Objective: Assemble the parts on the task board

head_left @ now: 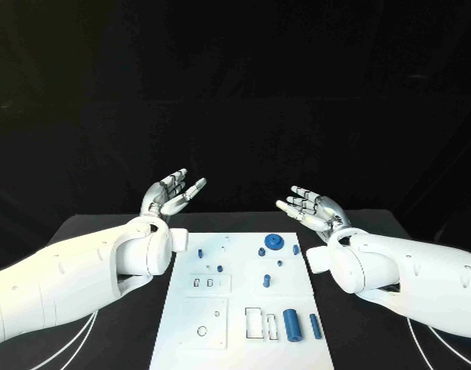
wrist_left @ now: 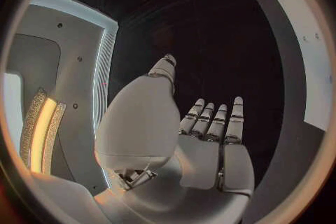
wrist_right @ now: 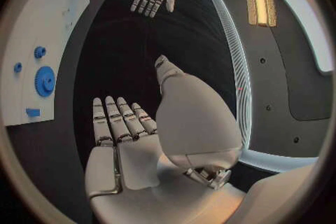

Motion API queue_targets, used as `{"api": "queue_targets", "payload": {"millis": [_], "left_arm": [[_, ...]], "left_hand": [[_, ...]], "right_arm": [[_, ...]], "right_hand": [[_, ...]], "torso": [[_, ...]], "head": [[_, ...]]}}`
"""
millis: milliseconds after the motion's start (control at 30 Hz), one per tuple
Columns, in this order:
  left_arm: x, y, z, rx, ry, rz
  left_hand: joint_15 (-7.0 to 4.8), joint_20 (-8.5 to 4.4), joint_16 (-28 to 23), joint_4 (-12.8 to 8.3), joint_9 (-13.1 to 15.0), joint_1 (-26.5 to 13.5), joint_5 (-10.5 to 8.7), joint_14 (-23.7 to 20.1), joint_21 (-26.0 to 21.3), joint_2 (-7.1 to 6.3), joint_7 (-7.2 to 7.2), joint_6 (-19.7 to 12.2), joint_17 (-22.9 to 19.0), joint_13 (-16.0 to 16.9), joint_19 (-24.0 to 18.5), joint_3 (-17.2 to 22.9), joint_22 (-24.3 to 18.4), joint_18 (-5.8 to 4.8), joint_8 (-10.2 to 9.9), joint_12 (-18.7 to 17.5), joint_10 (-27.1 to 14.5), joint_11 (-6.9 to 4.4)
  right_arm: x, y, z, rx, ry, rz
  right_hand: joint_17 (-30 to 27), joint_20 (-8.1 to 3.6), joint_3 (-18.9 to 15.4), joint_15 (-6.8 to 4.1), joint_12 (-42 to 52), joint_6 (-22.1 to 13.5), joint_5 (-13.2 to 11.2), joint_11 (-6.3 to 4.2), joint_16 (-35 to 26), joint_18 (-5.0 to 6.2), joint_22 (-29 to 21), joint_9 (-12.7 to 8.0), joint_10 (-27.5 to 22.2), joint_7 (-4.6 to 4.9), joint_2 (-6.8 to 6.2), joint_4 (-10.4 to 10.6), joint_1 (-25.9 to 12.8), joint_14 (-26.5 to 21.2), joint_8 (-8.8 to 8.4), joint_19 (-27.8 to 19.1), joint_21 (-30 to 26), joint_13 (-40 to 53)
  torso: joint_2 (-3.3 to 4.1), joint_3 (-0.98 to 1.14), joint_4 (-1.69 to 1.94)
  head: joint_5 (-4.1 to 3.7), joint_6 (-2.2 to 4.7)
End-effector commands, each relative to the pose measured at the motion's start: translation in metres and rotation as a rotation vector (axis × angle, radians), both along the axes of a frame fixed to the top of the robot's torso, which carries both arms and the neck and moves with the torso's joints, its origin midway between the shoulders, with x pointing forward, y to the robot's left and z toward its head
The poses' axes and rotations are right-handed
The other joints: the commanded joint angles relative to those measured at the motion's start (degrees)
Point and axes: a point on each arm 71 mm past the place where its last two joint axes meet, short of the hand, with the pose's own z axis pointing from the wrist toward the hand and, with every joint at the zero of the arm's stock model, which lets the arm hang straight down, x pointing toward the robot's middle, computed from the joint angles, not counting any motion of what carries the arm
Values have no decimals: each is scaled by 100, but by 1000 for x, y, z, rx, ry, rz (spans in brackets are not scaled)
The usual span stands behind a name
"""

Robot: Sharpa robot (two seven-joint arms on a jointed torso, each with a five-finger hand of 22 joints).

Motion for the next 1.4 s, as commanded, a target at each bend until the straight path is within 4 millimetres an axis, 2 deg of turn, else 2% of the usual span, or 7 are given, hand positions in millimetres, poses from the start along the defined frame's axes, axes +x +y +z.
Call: {"api": "queue_targets", "payload": {"millis": [33, 200, 400, 567, 967, 1133, 1400], "left_arm": [[2, -5, 3, -55, -15, -71], [2, -5, 3, -55, -15, -71], [-12, 14, 13, -49, -39, -88], [-19, 19, 21, -44, -56, -107], [-42, 16, 37, -46, -60, -218], [-53, 11, 42, -50, -54, -278], [-67, 2, 48, -46, -56, -359]], "left_hand": [[30, 52, 37, 91, 15, 344, 69, 102, 41, -36, 189, 123, 13, 17, 126, 9, 15, 86, 38, 36, 93, 26], [48, 86, 77, 85, 30, 371, 58, 294, 77, 40, 236, 243, 46, 33, 177, 49, 34, 149, 64, 59, 248, 79], [140, 123, 610, 37, 252, 492, 13, 2475, 688, 270, 526, 1629, 375, 183, 1805, 256, 320, 266, 424, 374, 2474, 490], [-127, 38, 1033, 17, 437, 579, 1, 3772, 1286, 269, 460, 2738, 737, 214, 2636, 375, 546, 461, 749, 463, 3705, 340], [-551, -434, 1864, 38, 604, 584, 2, 4857, 2669, 0, 325, 3148, 1892, 264, 3304, 864, 1327, 440, 1002, 407, 4754, 39], [-681, -599, 2738, 33, 688, 509, -3, 5073, 3781, -181, 287, 3164, 2734, 278, 3288, 1149, 2070, 429, 1023, 321, 4909, -28], [-777, -677, 4321, 15, 961, 375, -15, 4927, 5364, -363, 220, 3232, 3834, 386, 2978, 1558, 3156, 450, 1179, 415, 5114, -111]], "right_arm": [[0, 9, -2, -4, 51, 168], [2, 8, -3, -16, 64, 197], [18, 0, 27, -399, -287, 251], [25, 1, 38, -547, -374, 296], [36, 12, 52, -958, -471, 414], [35, 19, 54, -1142, -493, 460], [34, 27, 52, -1328, -494, 498]], "right_hand": [[71, 59, 173, 48, 71, 390, 30, 53, 107, 96, 45, 64, 492, 841, 20, -70, 514, 551, 107, 363, 99, 37], [233, 44, 371, -79, 155, 1492, 20, -22, 356, 241, 155, 241, 1739, 747, 70, -511, 694, 1982, 383, 1522, 382, 102], [325, -9, 631, -352, 199, 2974, 20, -272, 560, 479, 217, 445, 3126, 547, 9, -957, 718, 3092, 718, 2915, 726, 141], [400, -211, 881, -552, 183, 3373, 19, -420, 723, 485, 232, 465, 3604, 437, -111, -1103, 624, 3720, 773, 3514, 900, 135], [1676, -1010, 1286, -1271, 176, 4098, 20, -890, 2011, 464, 1109, 647, 4746, 99, -511, -1289, 290, 5860, 896, 5064, 2493, 191], [2808, -1132, 1565, -1346, 158, 4154, 25, -959, 3128, 451, 1717, 809, 4875, 37, -686, -1253, 97, 6107, 830, 5155, 3288, 243], [6134, -1139, 1804, -1328, 163, 4124, 5, -978, 6723, -80, 5902, 1143, 4867, -33, -926, -1166, -180, 6379, 818, 6118, 6726, 361]], "torso": [[1, 0, 0], [1, 0, 0], [213, 10, 9], [342, 16, 47], [585, -6, 161], [702, -27, 213], [857, -68, 285]], "head": [[0, 0], [0, 0], [35, -74], [3, -23], [-101, -31], [-161, -30], [-276, -37]]}}
